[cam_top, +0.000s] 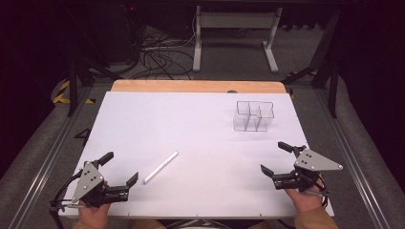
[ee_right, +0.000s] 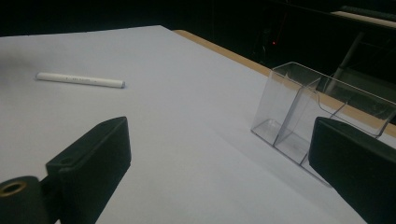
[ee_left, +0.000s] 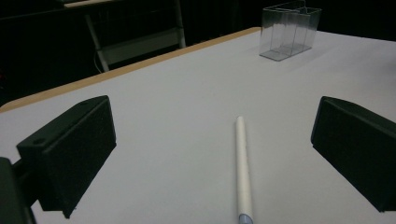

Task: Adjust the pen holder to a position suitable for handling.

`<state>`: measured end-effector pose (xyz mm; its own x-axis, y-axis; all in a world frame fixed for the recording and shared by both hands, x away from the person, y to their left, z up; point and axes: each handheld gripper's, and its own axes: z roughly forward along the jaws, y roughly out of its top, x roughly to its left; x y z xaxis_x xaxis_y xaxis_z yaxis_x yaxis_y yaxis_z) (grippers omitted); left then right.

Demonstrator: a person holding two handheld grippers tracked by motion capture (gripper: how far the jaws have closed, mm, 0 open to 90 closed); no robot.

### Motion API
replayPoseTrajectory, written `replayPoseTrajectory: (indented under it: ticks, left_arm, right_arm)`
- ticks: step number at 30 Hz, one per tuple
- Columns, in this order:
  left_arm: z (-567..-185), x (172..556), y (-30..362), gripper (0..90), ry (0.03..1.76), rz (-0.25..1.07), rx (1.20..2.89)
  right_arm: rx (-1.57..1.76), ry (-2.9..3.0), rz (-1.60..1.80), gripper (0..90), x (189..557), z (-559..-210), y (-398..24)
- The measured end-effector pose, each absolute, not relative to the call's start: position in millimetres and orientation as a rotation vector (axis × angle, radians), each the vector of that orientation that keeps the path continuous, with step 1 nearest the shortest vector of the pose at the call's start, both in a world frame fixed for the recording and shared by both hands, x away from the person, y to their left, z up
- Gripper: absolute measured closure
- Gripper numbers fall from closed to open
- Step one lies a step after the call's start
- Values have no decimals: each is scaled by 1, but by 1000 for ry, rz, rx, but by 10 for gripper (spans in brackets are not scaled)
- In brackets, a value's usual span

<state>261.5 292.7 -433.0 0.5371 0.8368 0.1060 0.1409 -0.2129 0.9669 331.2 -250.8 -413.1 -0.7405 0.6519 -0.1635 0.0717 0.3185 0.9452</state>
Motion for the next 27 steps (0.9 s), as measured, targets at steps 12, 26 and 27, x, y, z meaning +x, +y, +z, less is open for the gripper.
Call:
replayPoseTrajectory:
  ticks: [12,26,27]
  left_arm:
    - [-434,262,292,7,835,789,1692]
    - [-434,263,292,9,835,792,1692]
    - [-434,263,292,9,835,793,1692]
  right_arm:
    - [603,2108,1385,85,341,-402,-246]
    - [593,2244,1279,174,365,-374,-241]
    - [600,2259,1265,188,370,-370,-241]
